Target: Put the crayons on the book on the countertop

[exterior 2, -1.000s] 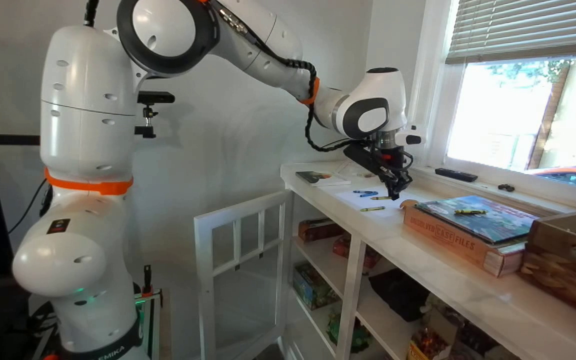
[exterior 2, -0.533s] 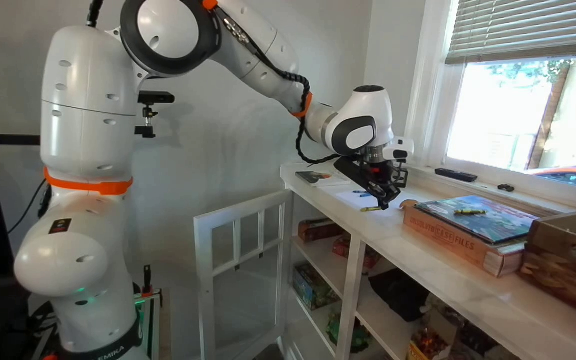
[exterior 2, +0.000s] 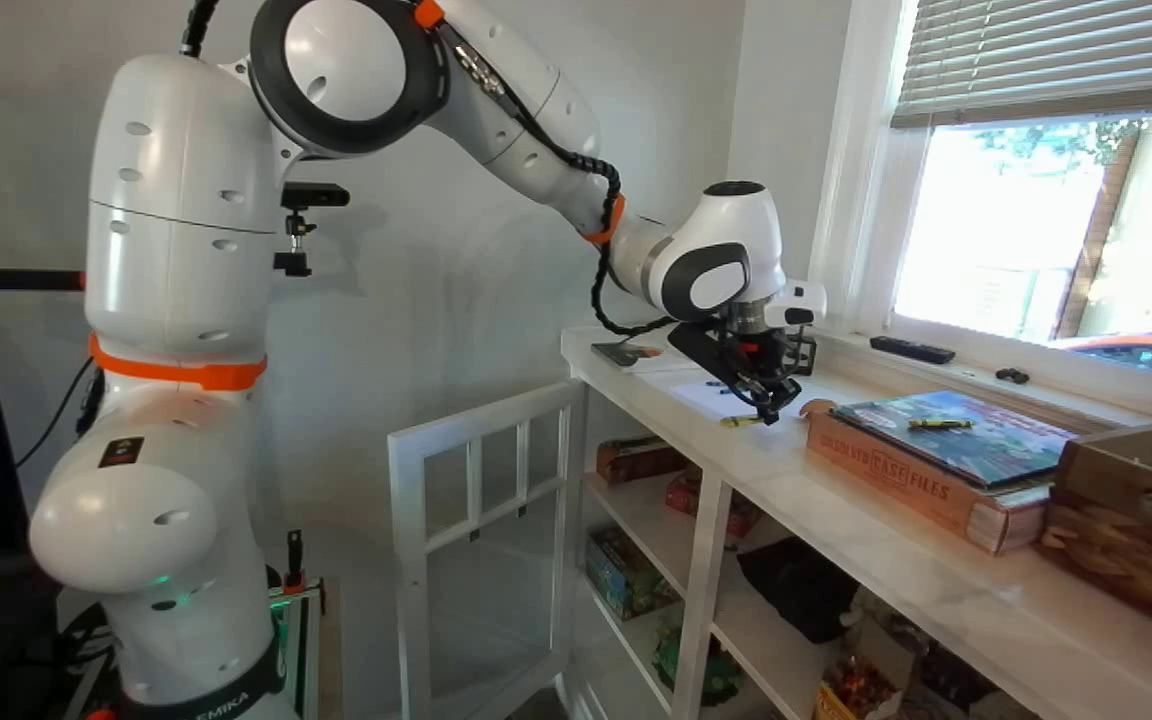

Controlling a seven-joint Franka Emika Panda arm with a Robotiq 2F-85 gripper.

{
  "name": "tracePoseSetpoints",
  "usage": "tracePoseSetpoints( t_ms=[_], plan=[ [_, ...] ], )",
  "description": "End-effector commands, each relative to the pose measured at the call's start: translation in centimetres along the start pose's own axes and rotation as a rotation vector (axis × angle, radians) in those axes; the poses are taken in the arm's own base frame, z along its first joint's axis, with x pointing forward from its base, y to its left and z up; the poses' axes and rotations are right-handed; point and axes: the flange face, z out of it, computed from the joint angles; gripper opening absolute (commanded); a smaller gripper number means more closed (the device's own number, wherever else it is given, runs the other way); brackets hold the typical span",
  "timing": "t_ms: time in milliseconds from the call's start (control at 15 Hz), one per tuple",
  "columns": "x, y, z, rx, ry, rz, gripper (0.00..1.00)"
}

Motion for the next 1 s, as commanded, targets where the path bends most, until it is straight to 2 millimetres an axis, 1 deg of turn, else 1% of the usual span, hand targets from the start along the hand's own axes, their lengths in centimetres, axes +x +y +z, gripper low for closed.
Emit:
tracePoseSetpoints(
  t_ms=[0,67,133,200,267,400,467,600,800,933],
  plan=[
    [-0.4,0.0,1.0,-0.005,0.005,0.009,0.36],
    [-0.4,0.1,1.1,-0.006,0.003,0.010,0.41],
    [-0.5,0.1,1.1,-0.006,0.002,0.010,0.50],
    [-0.5,0.1,1.1,-0.006,0.002,0.010,0.56],
    [-0.5,0.2,1.1,-0.007,0.002,0.011,0.66],
    [-0.4,0.3,0.9,-0.007,0.006,0.013,0.79],
    [-0.4,0.4,0.8,-0.008,0.011,0.017,0.88],
    [-0.1,0.8,0.3,-0.015,0.031,0.023,0.99],
    [0.7,1.7,-0.8,-0.033,0.073,0.049,1.00],
    [1.4,3.0,-1.7,-0.079,0.079,0.088,1.00]
  ],
)
